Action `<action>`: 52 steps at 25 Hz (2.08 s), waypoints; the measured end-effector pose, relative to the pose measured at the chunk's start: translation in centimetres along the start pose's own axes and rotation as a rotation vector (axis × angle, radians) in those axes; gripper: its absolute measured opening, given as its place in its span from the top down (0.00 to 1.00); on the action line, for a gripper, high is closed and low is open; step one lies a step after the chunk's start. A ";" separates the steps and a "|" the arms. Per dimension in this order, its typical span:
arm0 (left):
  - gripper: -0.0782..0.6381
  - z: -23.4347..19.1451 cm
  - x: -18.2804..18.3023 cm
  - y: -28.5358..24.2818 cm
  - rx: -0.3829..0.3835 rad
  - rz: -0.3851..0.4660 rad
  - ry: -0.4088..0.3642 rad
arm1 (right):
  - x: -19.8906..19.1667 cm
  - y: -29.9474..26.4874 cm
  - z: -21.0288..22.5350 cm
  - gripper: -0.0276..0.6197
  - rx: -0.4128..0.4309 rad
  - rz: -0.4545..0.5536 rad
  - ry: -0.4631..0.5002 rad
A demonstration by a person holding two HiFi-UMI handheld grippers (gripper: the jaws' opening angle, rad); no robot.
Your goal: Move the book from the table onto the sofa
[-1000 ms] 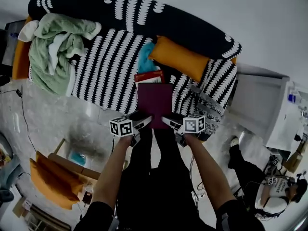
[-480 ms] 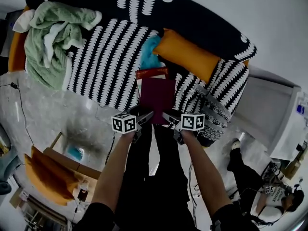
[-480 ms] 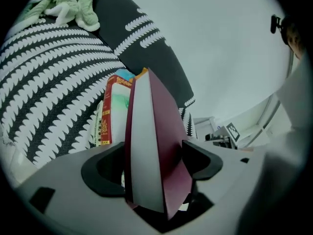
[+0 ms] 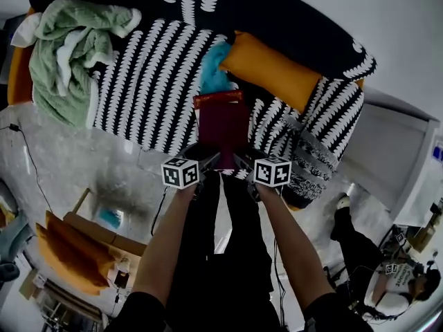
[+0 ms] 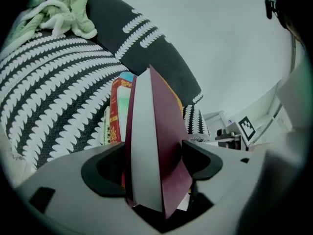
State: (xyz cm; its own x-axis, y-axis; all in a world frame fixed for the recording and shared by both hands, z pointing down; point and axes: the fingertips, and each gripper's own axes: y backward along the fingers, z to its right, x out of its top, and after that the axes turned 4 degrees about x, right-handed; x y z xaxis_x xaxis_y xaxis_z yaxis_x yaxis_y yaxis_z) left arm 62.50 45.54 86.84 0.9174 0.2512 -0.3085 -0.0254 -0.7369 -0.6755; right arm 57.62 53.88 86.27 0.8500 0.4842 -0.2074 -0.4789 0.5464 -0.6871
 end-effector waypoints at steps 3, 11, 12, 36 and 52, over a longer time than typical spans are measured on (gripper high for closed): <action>0.39 -0.1 0.5 -0.3 0.051 -0.010 -0.044 | 0.3 0.0 0.4 0.58 -0.027 0.011 0.012; 0.39 -1.5 0.3 0.0 0.168 -0.044 -0.043 | 0.2 -0.3 0.4 0.61 -0.075 0.004 0.028; 0.39 -1.4 0.3 0.0 0.165 -0.046 -0.046 | 0.2 -0.3 0.5 0.61 -0.075 0.010 0.024; 0.79 7.1 1.8 9.8 -0.028 -0.037 -0.027 | -1.3 8.8 -11.7 0.94 0.012 -0.017 0.255; 0.86 17.9 1.2 23.0 -0.233 -0.004 -0.140 | -4.2 18.2 -22.7 0.95 0.178 0.064 0.390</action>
State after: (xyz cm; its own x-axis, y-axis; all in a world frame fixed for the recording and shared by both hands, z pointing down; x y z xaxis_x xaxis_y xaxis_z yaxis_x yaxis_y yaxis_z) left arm 55.86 40.15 58.93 0.8533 0.3266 -0.4063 0.0849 -0.8561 -0.5099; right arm 50.33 46.25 58.81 0.8202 0.2450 -0.5169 -0.5348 0.6492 -0.5409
